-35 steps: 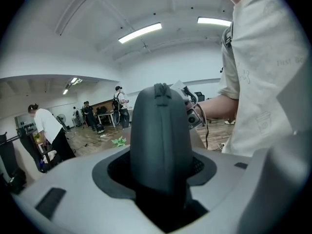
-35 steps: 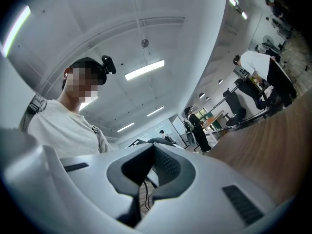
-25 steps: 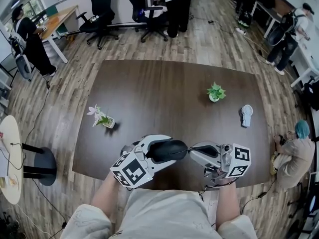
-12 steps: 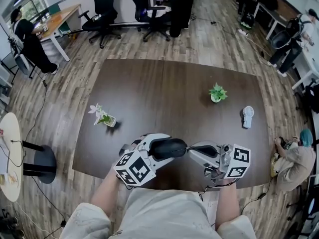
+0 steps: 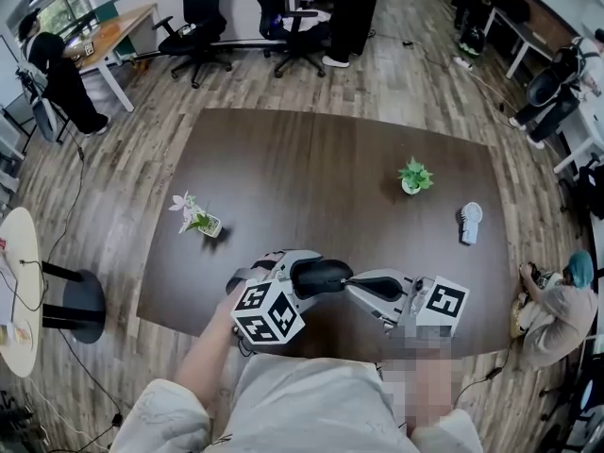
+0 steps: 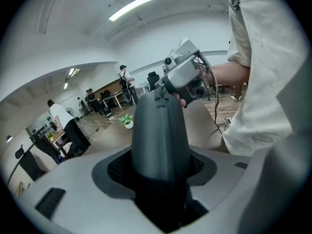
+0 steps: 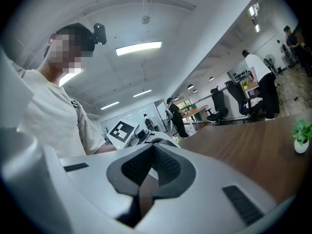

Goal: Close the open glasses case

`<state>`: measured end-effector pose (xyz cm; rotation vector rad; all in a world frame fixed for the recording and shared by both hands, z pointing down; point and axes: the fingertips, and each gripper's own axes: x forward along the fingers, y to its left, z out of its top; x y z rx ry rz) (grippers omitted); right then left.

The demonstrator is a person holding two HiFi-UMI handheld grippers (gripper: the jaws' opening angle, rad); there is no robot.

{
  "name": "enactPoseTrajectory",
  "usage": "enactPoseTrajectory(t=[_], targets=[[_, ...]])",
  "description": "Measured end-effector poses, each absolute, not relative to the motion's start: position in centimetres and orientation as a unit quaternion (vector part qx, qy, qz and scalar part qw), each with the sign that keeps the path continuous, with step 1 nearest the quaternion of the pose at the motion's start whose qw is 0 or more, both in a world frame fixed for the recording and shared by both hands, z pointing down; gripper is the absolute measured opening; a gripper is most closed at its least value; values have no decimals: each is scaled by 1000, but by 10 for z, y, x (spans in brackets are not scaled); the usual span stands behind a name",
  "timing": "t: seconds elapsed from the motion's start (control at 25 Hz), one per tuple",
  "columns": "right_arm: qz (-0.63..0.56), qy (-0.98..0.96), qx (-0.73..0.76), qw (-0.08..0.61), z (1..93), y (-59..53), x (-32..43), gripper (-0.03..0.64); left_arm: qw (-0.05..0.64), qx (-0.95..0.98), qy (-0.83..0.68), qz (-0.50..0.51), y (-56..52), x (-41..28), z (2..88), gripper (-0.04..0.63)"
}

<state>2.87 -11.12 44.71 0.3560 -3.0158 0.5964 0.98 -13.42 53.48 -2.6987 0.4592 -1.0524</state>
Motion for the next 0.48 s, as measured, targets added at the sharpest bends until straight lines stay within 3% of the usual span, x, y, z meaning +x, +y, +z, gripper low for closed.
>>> enactPoseTrajectory(t=[0.24,0.48], targets=[[183,-971,141,59,458,-115,16,2,115,-897,174,-389,-143,2,547,258],[176,-971,153,44,456,-118,13,9,101,-902,191,-374,-146,-1,546,261]])
